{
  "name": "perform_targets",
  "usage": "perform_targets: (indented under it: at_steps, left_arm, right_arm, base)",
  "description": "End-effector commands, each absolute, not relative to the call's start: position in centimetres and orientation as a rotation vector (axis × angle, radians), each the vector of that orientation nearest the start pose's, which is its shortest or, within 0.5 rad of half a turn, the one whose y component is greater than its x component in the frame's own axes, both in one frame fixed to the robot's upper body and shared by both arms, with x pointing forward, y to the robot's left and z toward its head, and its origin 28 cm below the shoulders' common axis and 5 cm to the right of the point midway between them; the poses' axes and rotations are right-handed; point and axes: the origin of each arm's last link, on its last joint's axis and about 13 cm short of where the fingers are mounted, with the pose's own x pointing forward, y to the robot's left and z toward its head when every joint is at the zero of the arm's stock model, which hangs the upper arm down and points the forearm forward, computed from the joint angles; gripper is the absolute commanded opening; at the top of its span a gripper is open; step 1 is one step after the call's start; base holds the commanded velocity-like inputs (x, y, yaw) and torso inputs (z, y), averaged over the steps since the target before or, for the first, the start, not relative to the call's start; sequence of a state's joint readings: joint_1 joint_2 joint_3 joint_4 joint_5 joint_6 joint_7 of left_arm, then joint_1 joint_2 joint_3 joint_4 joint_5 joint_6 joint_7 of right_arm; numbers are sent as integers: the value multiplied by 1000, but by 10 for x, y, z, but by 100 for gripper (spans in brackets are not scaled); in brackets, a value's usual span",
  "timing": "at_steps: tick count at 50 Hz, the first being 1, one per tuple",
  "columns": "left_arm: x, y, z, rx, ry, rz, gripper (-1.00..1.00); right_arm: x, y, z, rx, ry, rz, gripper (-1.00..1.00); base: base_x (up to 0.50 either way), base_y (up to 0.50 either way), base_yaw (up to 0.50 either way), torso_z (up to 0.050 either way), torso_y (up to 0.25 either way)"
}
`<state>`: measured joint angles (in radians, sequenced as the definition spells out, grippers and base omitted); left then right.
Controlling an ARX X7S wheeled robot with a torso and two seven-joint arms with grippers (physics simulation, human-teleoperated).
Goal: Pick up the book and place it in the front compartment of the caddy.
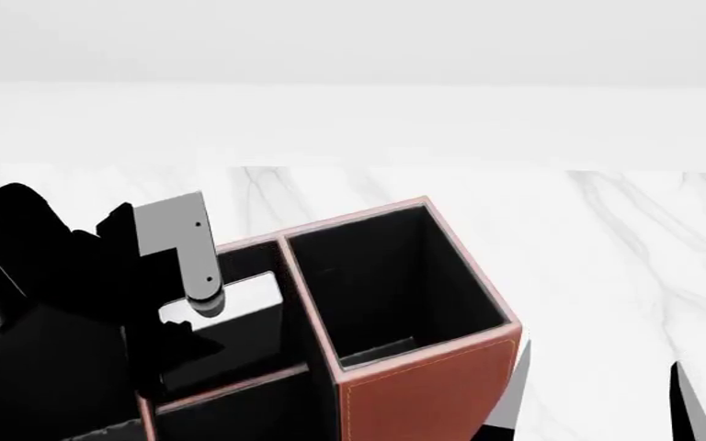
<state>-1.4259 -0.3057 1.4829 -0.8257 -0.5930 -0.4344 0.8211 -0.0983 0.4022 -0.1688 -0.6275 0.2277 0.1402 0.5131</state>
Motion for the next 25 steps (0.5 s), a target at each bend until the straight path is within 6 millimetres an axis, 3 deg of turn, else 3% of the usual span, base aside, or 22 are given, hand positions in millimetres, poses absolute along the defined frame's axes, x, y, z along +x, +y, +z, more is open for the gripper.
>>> perform_targets:
  at_steps: [1,25]
  left_arm:
    - [415,227,200,735,538,-843,-100]
    - [424,224,171,715,547,-851,-100]
  right_arm:
    - [176,-119,112,-36,-339,-151,100]
    - [177,-119,111,-46,-335,-153,100]
  base:
    - [0,0,0,0,0]
    - [0,0,0,0,2]
